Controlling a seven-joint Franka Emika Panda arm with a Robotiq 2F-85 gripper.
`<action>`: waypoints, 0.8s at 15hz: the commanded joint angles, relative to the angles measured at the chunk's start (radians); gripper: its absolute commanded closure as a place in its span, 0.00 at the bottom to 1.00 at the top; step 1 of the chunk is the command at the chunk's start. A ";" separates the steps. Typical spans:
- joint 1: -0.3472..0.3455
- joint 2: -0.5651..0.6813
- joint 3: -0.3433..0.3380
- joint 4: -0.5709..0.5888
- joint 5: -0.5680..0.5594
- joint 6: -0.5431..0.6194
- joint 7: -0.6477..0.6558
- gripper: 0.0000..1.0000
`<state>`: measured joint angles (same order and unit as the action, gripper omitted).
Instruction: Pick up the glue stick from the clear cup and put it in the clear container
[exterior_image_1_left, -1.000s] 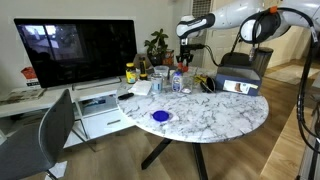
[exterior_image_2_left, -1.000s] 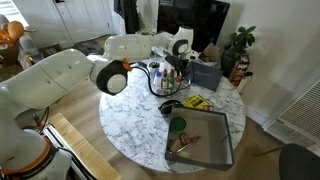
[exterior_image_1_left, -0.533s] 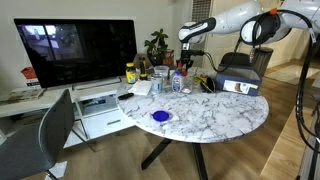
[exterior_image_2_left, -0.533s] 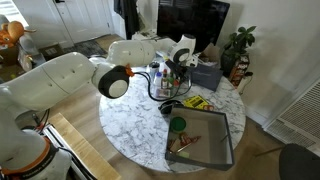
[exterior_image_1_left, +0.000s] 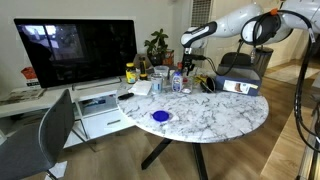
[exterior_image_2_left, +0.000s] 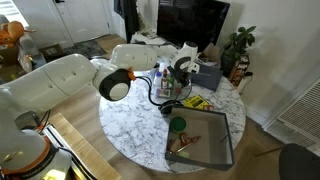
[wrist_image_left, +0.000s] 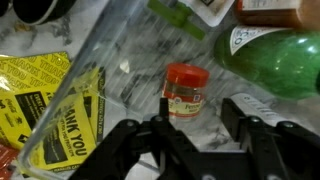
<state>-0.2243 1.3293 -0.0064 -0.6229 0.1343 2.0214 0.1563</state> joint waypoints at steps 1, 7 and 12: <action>-0.011 -0.066 0.020 -0.077 0.022 0.012 -0.012 0.11; 0.011 -0.166 0.001 -0.098 0.007 -0.037 0.074 0.00; 0.051 -0.301 -0.008 -0.139 -0.033 -0.178 0.070 0.00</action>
<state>-0.2009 1.1391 -0.0016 -0.6690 0.1301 1.9192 0.2439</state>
